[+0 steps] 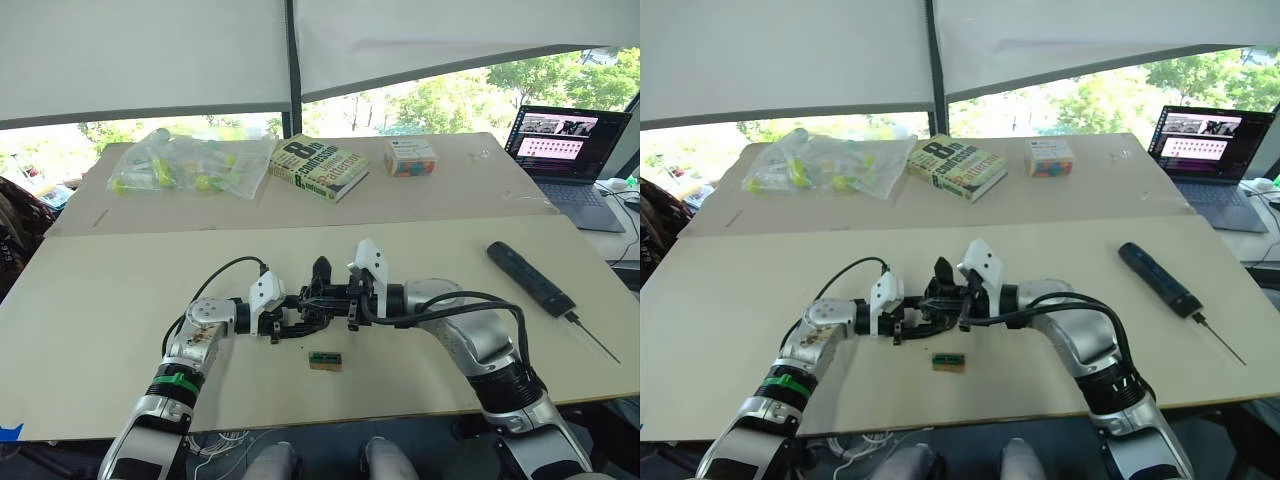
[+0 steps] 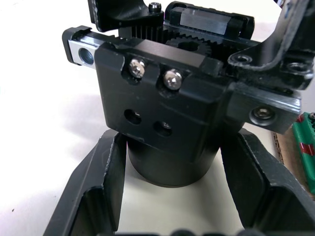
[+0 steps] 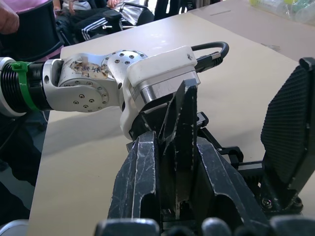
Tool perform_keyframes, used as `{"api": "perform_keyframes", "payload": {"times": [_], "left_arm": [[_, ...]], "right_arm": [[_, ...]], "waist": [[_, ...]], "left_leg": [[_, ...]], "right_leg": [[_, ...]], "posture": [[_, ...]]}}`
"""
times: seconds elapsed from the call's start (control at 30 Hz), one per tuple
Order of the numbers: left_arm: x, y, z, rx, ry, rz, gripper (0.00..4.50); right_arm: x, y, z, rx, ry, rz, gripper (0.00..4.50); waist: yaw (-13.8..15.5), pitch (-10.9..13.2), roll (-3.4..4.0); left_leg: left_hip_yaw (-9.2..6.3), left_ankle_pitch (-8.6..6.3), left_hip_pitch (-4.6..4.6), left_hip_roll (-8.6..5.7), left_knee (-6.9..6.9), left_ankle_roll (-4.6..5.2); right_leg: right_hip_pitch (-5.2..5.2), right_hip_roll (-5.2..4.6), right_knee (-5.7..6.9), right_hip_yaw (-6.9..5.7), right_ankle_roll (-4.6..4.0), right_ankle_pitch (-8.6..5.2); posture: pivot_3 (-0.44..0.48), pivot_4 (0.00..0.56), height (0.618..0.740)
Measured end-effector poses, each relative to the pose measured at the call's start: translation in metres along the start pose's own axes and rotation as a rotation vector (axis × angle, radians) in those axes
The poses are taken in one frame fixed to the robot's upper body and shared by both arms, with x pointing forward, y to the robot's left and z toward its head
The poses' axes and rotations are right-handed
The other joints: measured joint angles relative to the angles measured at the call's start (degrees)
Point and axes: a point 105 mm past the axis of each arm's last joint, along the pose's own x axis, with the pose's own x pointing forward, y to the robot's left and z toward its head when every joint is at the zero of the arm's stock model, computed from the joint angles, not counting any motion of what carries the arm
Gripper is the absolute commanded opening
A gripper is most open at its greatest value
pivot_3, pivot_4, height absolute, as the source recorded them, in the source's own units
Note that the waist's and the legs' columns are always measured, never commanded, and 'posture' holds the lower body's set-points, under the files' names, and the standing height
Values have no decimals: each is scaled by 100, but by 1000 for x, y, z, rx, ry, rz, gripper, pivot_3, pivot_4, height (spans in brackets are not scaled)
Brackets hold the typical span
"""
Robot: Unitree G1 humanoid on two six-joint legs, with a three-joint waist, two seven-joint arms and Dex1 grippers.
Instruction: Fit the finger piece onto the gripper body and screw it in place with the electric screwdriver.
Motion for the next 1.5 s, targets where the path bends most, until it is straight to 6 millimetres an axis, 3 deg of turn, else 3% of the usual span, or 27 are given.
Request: {"api": "perform_keyframes", "payload": {"times": [0.23, 0.73, 0.77, 0.83, 1.07, 1.2, 1.4, 1.5], "left_arm": [[0, 0, -1, -2, 1, 4, 2308], [-1, -2, -3, -9, -1, 13, 2308], [-2, -2, -3, -9, -2, 13, 2308], [-2, -2, -3, -12, -5, 13, 2308], [-2, -2, -3, -18, -13, 15, 2308], [-3, -2, -3, -21, -17, 18, 2308], [-4, -2, -3, -24, -20, 22, 2308], [-4, -3, -5, -36, -23, 25, 3613]], "right_arm": [[1, 2, -1, -68, 37, 9, 408], [0, 3, -1, -42, -18, 4, 408], [-1, 3, 0, -45, -33, 6, 1482], [-2, 1, -10, -23, -19, -1, 2155], [0, 3, 1, -99, -84, 18, 4491], [0, 3, 2, -109, -100, 29, 4491], [-7, 4, 19, -129, -228, 44, 4491], [-13, 5, 29, -143, -288, 50, 4500]], "waist": [[0, -27, 4], [0, -70, 1], [0, -70, 1], [0, -67, -3], [0, -62, 2], [-3, -58, -1], [-9, -58, -1], [-13, -58, 0]], "left_leg": [[0, -2, 1, 0, -3, 2], [0, -3, -3, 0, -11, 3], [0, -3, -6, 0, -11, 3], [0, -3, -12, 0, -10, 3], [0, -3, -21, 0, -9, 3], [0, -3, -21, 0, -9, 3], [0, -3, -21, 0, -9, 3], [0, -3, -20, 0, -9, 3]], "right_leg": [[0, 0, -3, -1, 3, -2], [0, 0, -11, 0, 4, -3], [-2, 0, -10, 1, 4, -3], [-6, 0, -10, 0, 4, -3], [-15, 0, -9, 0, 4, -3], [-16, 0, -9, 0, 3, -3], [-15, 1, -10, 0, 3, -3], [-15, 1, -10, 1, 3, -3]], "posture": [[0, 150, 740], [0, 150, 740], [0, 150, 740], [0, 150, 740], [0, 150, 740], [0, 150, 740], [0, 150, 740], [0, 150, 740]]}}
